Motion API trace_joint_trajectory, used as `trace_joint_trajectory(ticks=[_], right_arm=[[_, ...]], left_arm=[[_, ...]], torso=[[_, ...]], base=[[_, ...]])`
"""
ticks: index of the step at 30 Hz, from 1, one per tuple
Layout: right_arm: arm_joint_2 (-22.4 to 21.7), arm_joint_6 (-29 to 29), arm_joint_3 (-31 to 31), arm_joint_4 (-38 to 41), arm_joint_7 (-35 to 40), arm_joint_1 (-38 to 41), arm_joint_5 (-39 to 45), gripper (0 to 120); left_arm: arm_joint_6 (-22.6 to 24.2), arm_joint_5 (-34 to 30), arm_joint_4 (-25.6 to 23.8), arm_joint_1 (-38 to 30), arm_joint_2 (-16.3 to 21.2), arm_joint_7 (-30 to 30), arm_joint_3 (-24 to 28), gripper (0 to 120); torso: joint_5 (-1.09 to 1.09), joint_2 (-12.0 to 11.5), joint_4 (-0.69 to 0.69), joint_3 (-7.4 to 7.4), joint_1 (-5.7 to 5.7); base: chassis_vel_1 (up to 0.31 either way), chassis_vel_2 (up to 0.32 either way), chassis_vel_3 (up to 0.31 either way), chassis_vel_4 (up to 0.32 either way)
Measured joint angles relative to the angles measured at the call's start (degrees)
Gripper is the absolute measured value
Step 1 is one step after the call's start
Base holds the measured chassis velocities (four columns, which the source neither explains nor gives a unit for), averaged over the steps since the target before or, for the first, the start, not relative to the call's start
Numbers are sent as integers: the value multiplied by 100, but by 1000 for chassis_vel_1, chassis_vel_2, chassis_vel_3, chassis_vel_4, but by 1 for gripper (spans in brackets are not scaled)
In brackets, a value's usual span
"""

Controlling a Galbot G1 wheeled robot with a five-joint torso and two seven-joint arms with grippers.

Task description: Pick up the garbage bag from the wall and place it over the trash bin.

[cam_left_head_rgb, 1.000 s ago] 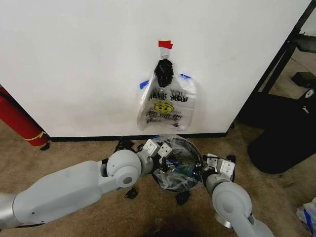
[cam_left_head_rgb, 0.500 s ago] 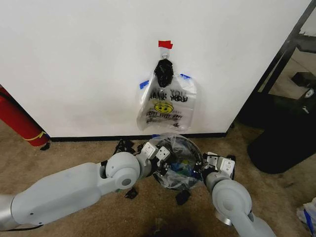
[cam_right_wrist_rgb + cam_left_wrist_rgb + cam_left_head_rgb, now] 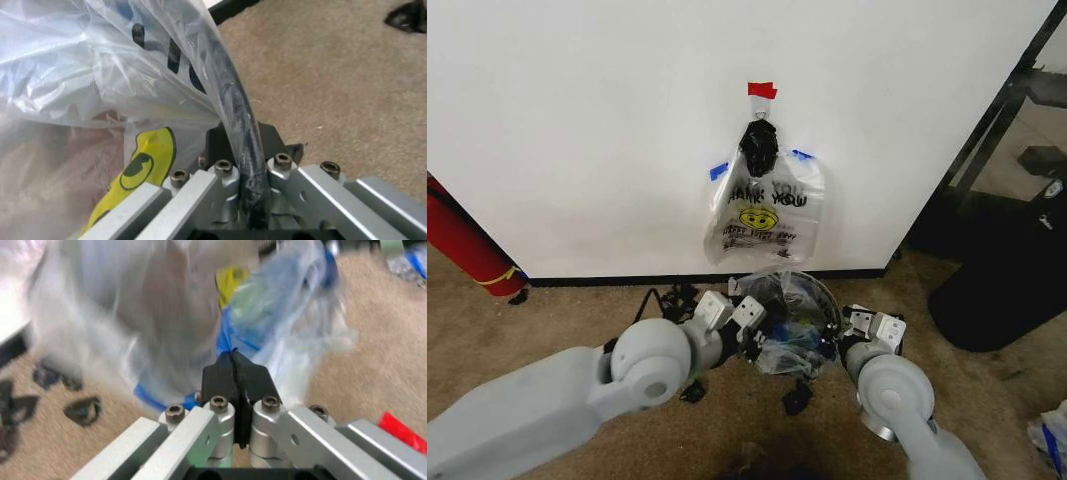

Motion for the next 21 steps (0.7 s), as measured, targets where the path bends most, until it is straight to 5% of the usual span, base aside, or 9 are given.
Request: trace_joint_trajectory(ticks=[7, 21], right_arm=[[-34, -3, 145, -55, 204, 159, 501, 0], [-136, -21, 489, 384, 412, -19, 1328, 0]], left_arm=[[-4, 352, -82, 759, 145, 64, -198, 0], [-435, 2376, 1048, 1590, -664, 558, 16, 0]], torso=[[2, 0, 3, 0, 0], [2, 0, 1, 0, 0]], base=[[0, 0, 0, 0], [0, 0, 0, 0]])
